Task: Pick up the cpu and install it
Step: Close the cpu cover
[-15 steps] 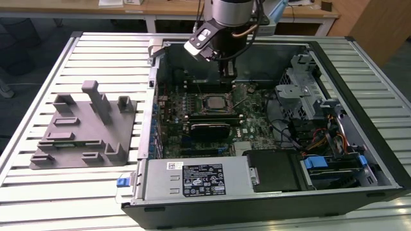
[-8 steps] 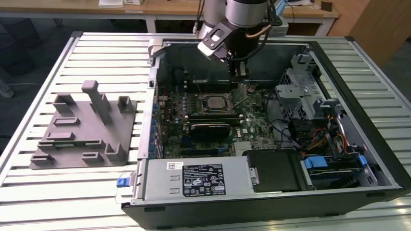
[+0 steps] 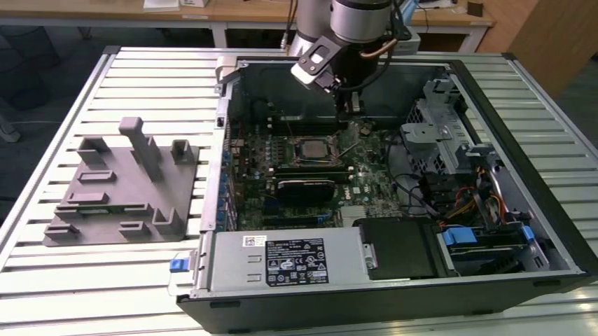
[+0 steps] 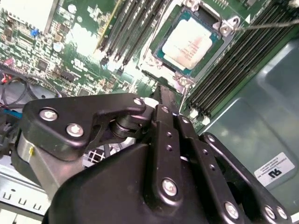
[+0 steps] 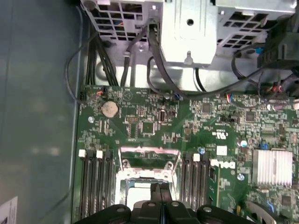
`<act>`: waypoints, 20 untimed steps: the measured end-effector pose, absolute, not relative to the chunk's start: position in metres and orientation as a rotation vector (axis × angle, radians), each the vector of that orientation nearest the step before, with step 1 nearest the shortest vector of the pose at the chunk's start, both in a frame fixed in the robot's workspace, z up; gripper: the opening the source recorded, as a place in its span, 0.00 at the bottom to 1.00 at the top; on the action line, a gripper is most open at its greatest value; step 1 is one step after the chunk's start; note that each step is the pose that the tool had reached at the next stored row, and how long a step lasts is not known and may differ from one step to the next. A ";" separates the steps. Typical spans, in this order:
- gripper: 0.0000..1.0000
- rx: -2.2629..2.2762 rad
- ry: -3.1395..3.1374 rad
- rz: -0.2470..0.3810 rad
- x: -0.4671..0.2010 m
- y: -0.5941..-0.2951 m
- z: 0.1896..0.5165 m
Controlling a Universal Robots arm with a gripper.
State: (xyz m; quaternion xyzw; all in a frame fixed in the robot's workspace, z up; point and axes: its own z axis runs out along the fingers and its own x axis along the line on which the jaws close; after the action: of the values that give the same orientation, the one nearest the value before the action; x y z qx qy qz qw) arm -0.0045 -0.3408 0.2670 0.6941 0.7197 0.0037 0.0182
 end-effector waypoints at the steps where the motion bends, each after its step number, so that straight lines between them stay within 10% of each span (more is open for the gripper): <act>1: 0.11 2.156 2.235 0.011 -0.003 -0.340 0.267; 20: 0.11 2.155 2.235 0.012 0.024 -0.335 0.263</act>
State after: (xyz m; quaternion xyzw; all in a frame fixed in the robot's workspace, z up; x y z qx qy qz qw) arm 0.0244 -0.3353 0.2627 0.6939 0.7198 0.0038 0.0183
